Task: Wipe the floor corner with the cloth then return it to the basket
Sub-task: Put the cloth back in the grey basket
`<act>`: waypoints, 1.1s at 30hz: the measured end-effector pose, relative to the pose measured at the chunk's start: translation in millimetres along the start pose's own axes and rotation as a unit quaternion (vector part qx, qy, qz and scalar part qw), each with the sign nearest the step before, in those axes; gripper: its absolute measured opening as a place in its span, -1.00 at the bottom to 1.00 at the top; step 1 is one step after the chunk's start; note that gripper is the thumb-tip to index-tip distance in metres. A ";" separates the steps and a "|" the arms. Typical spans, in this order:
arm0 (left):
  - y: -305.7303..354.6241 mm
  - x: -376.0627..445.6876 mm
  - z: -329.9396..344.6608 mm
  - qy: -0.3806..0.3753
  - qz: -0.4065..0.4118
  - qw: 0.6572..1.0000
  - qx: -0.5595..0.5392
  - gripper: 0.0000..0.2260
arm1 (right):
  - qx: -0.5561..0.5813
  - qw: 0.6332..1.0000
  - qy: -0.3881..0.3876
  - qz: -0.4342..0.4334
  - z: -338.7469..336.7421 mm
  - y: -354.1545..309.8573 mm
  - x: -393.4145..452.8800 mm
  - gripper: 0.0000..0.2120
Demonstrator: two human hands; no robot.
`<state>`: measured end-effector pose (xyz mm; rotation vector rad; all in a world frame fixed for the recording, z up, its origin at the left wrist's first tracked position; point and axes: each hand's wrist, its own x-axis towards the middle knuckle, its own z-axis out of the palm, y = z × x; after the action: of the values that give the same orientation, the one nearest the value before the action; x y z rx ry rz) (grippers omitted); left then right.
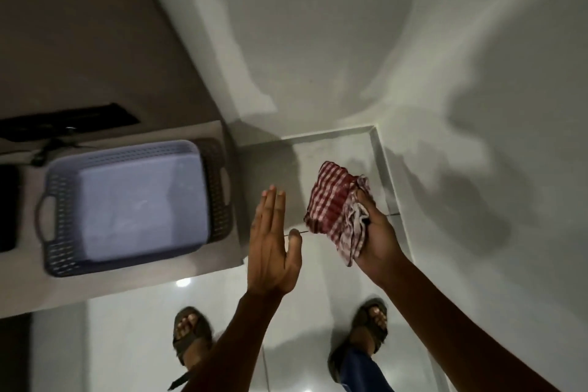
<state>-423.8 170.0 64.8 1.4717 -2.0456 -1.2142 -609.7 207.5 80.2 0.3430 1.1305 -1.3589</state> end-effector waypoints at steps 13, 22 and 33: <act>-188.9 -11.1 -239.4 0.018 -0.022 0.996 0.084 -0.27 | -0.362 0.925 0.022 -0.112 217.0 193.8 -4.5 -0.50; -273.7 31.1 -270.6 -0.064 -0.066 0.980 0.175 -0.14 | -0.587 0.750 0.074 -0.296 257.9 246.9 64.9 -0.50; -341.1 66.6 -237.5 -0.075 -0.061 0.951 0.293 -0.15 | -0.857 0.416 -0.087 -0.292 205.7 296.1 151.6 -0.23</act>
<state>-81.9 -26.7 -82.4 1.8239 -2.6044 -0.8050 -287.0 36.4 -59.5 -1.8061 1.9027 -0.0515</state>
